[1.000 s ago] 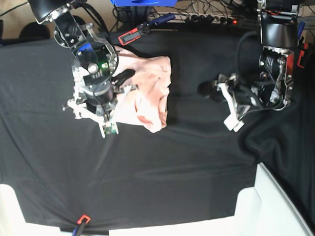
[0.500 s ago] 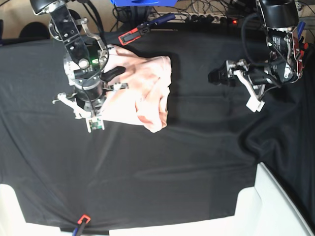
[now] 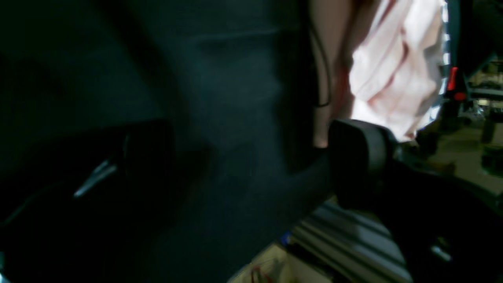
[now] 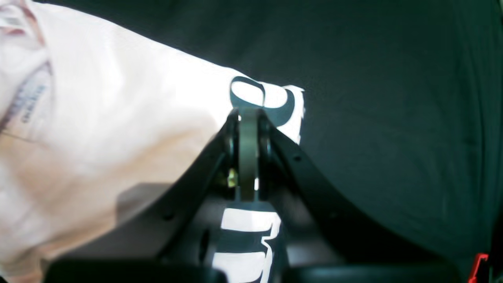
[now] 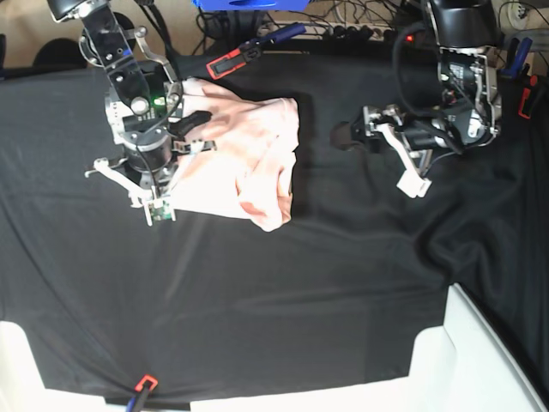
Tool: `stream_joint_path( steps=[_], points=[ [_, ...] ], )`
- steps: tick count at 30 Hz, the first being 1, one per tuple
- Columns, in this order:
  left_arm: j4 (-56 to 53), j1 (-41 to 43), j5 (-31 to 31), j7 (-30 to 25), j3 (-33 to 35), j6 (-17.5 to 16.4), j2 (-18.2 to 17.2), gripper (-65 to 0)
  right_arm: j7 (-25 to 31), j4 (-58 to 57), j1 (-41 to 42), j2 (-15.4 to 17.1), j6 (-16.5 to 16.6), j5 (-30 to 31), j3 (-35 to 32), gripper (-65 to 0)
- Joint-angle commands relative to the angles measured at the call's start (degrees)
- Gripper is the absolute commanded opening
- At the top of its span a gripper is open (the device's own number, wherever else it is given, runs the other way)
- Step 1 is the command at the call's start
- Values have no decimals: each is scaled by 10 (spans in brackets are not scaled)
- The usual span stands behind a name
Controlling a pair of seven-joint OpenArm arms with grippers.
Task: Fold the T-shirt properly
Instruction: 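Hold the bundle with the right gripper and move the left gripper toward it, then grasp the shirt edge with the left gripper and pull it out flat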
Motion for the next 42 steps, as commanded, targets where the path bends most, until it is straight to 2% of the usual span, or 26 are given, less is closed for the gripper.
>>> stream_joint_path(
  steps=[1, 4, 6, 13, 20, 27, 31, 36, 39, 42],
  points=[
    [19, -15, -12, 6, -1, -5, 1, -107, 13, 3, 2, -2, -3, -6, 1, -647],
    [42, -26, -12, 44, -5, -5, 13, -173, 13, -14, 2, -1, -3, -6, 1, -647],
    [57, -28, -12, 54, -5, -5, 13, -181, 13, -21, 2, 0, -3, -6, 1, -647],
    [46, -30, -11, 53, -4, -5, 15, -180, 14, -21, -1, -1, -3, -6, 2, -647],
    [30, -48, -11, 52, -2, -5, 47, -180, 10, -21, -2, -2, -3, -6, 2, -647],
    [9, -54, -8, 52, 1, -5, 84, -180, 11, -20, -20, -18, -4, -6, 1, -647],
    [-56, -70, -8, 50, 1, -5, 93, -181, 10, -20, -28, -32, -4, -6, 2, -647],
    [-70, -74, -8, 49, 1, -5, 94, -181, 11, -16, -34, -33, -4, -6, 2, -647],
    [-71, -75, -8, 29, 2, -5, 98, -181, 10, -15, -35, -33, -4, -6, 2, -647],
    [-76, -81, -8, 0, 43, -5, 105, -181, 10, -15, -35, -33, -4, -6, 2, -647]
  ],
)
